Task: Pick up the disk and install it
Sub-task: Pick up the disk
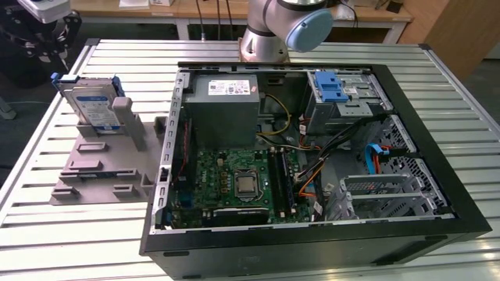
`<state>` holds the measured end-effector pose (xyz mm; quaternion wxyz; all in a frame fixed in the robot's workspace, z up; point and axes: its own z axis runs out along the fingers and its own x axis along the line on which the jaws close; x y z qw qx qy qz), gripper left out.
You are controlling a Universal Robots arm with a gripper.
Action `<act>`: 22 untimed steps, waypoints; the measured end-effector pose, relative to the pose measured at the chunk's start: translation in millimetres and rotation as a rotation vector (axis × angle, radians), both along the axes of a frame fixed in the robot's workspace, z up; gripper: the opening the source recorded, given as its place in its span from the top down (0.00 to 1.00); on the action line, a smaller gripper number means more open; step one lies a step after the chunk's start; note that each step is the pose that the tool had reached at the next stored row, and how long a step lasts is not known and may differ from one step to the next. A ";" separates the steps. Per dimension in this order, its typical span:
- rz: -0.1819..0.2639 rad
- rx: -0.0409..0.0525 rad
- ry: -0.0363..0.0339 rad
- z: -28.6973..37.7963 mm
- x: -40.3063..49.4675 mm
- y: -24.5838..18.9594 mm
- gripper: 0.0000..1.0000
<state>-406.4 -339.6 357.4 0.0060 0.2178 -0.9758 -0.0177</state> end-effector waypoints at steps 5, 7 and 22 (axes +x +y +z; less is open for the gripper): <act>0.080 0.0000 -0.0007 -0.5 0.0 0.0 0.89; 0.115 -0.0001 -0.0014 -0.6 0.0 0.0 0.89; 0.379 0.0002 -0.0046 -1.7 0.0 0.0 0.89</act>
